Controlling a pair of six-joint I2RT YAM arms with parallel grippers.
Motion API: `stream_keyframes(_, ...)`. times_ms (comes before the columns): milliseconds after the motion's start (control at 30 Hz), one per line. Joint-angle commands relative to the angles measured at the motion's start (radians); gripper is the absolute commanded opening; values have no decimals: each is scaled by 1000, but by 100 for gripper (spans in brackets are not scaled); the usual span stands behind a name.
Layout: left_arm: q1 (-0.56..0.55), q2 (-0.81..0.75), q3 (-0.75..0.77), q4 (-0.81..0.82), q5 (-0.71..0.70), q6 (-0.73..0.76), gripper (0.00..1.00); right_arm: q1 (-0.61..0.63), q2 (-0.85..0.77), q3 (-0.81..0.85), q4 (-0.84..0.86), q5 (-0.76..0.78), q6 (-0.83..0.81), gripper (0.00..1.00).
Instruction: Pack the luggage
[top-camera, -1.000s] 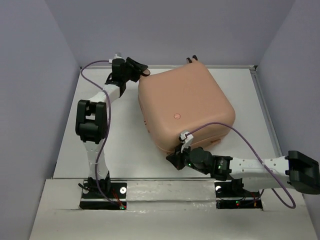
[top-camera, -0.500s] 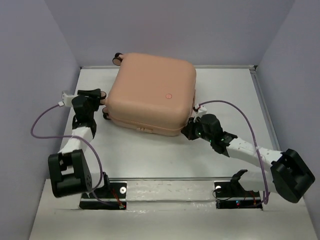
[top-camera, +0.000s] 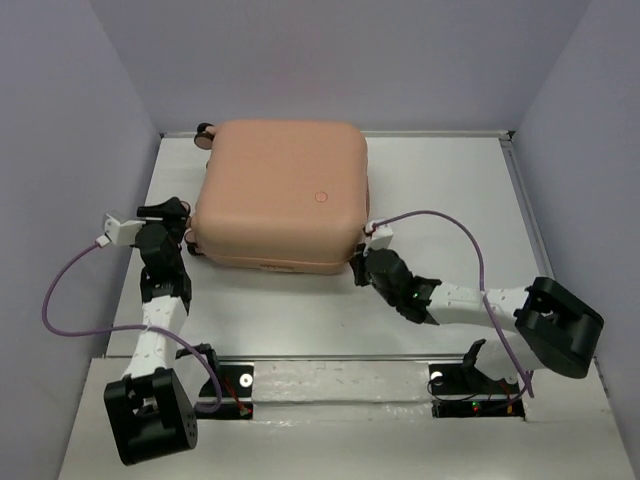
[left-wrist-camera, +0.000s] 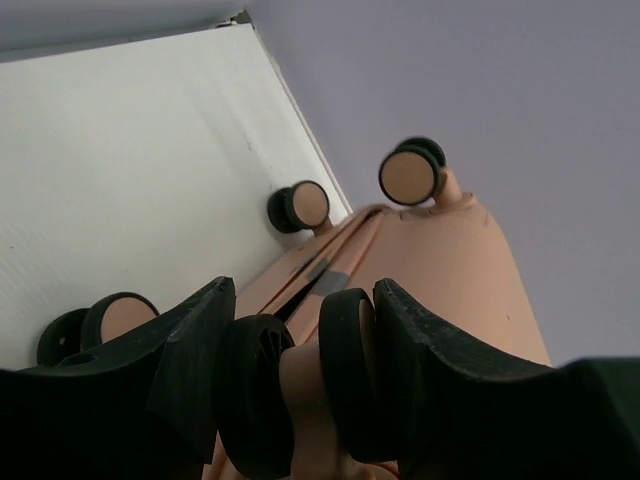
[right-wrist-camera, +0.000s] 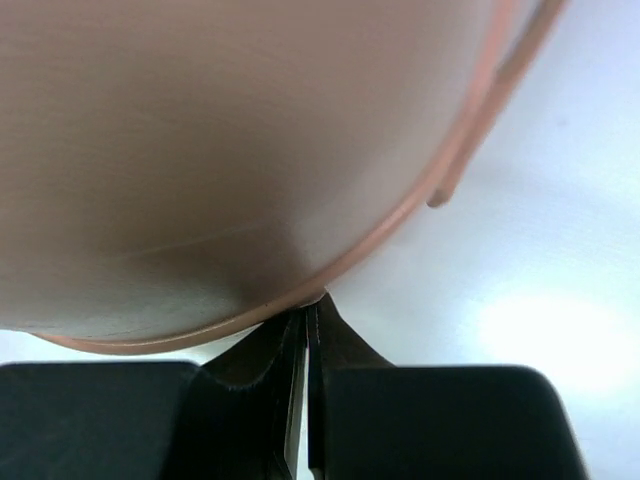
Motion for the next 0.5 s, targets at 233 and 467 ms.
stream_keyframes(233, -139, -188, 38, -380, 463, 290, 22, -283, -86, 28, 196, -775, 51, 7)
stream_keyframes(467, -142, -325, 327, -581, 267, 401, 98, -292, -133, -80, 167, -721, 49, 7)
